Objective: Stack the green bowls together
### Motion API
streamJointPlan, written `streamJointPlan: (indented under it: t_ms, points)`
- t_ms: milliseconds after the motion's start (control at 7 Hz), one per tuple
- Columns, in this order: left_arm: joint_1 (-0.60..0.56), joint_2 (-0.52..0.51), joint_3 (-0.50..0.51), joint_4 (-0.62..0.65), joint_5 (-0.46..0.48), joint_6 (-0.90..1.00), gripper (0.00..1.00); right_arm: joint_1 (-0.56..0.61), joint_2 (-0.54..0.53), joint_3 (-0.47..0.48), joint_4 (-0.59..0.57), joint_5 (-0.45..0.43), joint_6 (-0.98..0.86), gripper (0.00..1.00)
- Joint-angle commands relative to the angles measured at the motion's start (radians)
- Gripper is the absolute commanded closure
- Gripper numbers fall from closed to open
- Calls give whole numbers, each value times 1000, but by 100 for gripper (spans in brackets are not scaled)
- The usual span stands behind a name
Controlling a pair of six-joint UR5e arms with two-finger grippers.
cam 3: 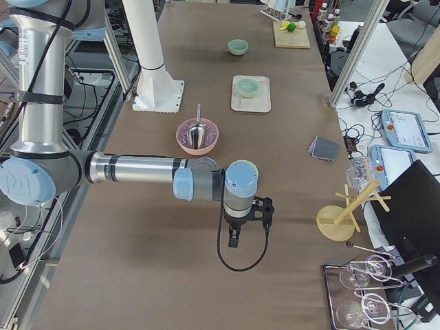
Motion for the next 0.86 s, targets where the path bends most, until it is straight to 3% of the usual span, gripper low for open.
streamJointPlan:
  t_ms: [0,714]
  points:
    - [0,7,18,-55,0,2,1,1,3,2,-9,1,-1,0]
    - [0,-1,21,-69,-11,-5,2,-1,2,0,5,-1,11,0]
